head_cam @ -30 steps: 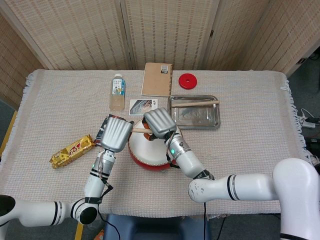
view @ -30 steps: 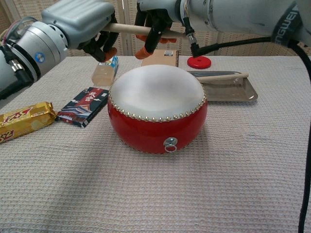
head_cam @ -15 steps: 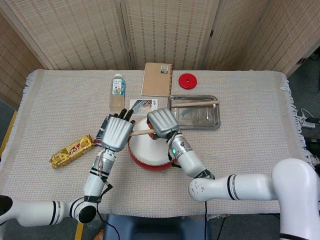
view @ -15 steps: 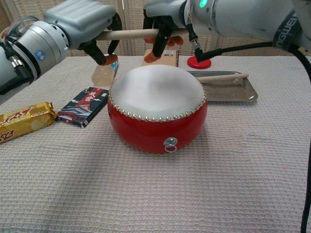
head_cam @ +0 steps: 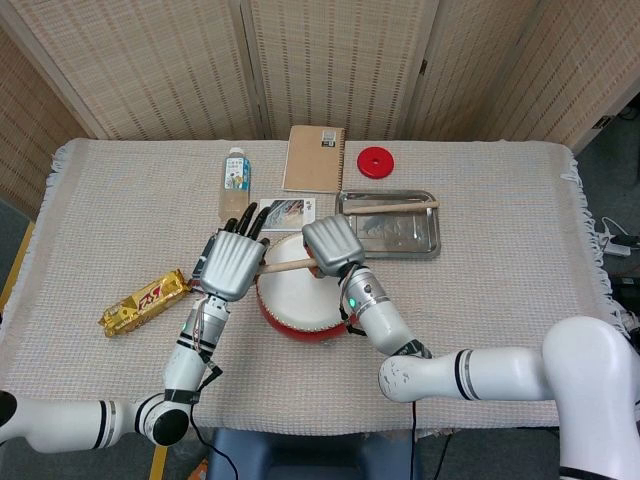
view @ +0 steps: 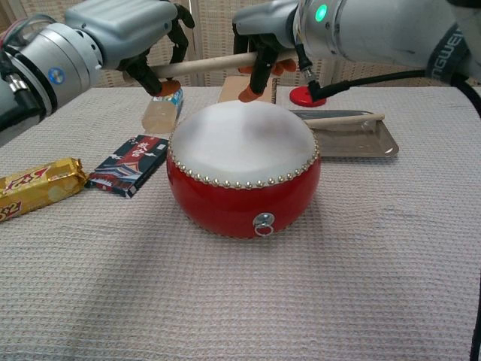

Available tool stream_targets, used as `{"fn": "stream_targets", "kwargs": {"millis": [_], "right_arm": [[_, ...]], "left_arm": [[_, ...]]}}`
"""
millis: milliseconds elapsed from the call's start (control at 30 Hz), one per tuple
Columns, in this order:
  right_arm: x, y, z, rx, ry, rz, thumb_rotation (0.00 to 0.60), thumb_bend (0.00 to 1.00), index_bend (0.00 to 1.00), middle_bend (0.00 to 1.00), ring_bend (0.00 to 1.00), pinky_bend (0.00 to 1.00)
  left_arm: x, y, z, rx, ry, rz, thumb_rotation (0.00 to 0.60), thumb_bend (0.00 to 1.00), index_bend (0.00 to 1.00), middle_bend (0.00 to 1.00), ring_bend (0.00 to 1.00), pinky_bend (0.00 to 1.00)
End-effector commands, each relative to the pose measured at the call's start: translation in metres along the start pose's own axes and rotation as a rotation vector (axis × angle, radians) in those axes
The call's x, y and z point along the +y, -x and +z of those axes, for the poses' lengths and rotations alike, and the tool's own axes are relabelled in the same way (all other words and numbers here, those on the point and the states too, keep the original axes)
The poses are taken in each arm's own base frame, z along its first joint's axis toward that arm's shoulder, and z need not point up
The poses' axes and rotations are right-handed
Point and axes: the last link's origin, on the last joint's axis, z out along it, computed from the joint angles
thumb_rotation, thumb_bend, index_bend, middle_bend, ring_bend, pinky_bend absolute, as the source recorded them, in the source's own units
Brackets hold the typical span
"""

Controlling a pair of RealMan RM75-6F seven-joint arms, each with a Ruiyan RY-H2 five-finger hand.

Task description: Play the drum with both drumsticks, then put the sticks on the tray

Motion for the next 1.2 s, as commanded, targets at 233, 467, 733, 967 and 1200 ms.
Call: {"fn": "stream_targets", "kwargs": {"millis": [233, 467, 733, 967, 1200], "right_arm": [[0.024, -0.01, -0.008, 0.026, 0.052, -0.016, 0.6, 0.24, 1.0, 0.96, 0.8, 0.81], [0.073, -0.022, -0.022, 0.047, 0.139, -0.004, 0.6, 0.24, 1.0, 0.96, 0.8, 0.81], [0.156, -0.004, -0.022, -0.009, 0.28, -0.011, 0.6, 0.24, 1.0, 0.96, 0.8, 0.81], [0.193, 0.032, 0.002, -0.075, 0.32, -0.061, 0.6, 0.24, 1.0, 0.96, 0.76, 0.81], [0.206, 0.068, 0.029, -0.141, 0.334, -0.134, 0.6, 0.24, 1.0, 0.96, 0.7, 0.8]], "left_arm": [[-0.007, -0.001, -0.004, -0.045, -0.003, -0.008, 0.6, 0.37, 0.0, 0.05, 0.03, 0.28], [-0.017, 0.001, -0.009, -0.058, -0.019, -0.016, 0.6, 0.36, 0.0, 0.05, 0.03, 0.28], [-0.039, 0.004, -0.021, -0.068, -0.068, -0.046, 0.6, 0.36, 0.0, 0.06, 0.03, 0.28], [-0.061, 0.006, -0.025, -0.078, -0.132, -0.108, 0.6, 0.37, 0.0, 0.06, 0.03, 0.28], [-0.079, 0.005, -0.031, -0.078, -0.173, -0.177, 0.6, 0.36, 0.0, 0.06, 0.03, 0.28]]}}
